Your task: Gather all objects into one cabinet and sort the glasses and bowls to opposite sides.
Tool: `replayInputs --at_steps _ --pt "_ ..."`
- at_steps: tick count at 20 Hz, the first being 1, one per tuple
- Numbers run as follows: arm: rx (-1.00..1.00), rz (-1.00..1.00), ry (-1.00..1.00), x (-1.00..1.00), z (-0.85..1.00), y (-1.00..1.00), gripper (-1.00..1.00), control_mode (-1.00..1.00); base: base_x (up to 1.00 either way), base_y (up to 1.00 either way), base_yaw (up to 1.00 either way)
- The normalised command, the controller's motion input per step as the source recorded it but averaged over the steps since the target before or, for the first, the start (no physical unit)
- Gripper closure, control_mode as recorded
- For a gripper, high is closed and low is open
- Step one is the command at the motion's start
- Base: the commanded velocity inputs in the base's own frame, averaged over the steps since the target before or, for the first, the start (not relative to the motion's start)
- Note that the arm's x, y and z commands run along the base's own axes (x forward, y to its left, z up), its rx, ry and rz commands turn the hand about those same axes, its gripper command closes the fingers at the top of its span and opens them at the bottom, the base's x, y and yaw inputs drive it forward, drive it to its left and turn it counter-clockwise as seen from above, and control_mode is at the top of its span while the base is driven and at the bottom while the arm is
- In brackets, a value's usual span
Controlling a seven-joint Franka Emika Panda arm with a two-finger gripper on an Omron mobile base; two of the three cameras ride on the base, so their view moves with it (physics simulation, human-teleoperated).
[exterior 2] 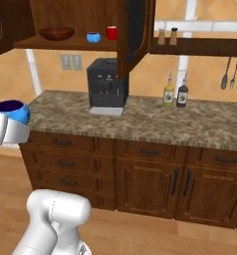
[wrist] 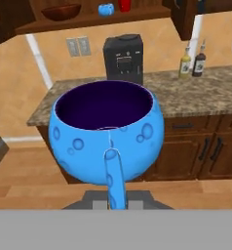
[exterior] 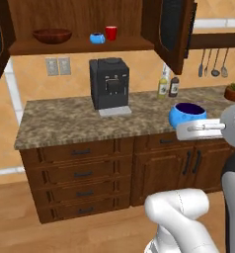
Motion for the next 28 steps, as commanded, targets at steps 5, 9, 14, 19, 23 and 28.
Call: replayInputs --at_steps 5,9,14,19,23,28 --pt "0.0 0.0 0.0 0.0 0.0 0.0 1.0 1.0 0.98 -0.18 0.0" --pt "0.0 0.0 0.0 0.0 0.0 0.0 1.0 1.0 0.99 -0.04 0.0" --pt "0.0 0.0 0.0 0.0 0.0 0.0 1.0 1.0 0.89 0.0 0.0" --pt "0.0 0.0 0.0 0.0 0.0 0.0 1.0 1.0 0.78 0.0 0.0" --pt "0.0 0.0 0.0 0.0 0.0 0.0 1.0 1.0 0.74 0.0 0.0" --pt "0.0 0.0 0.0 0.0 0.0 0.0 1.0 1.0 0.53 0.0 0.0"
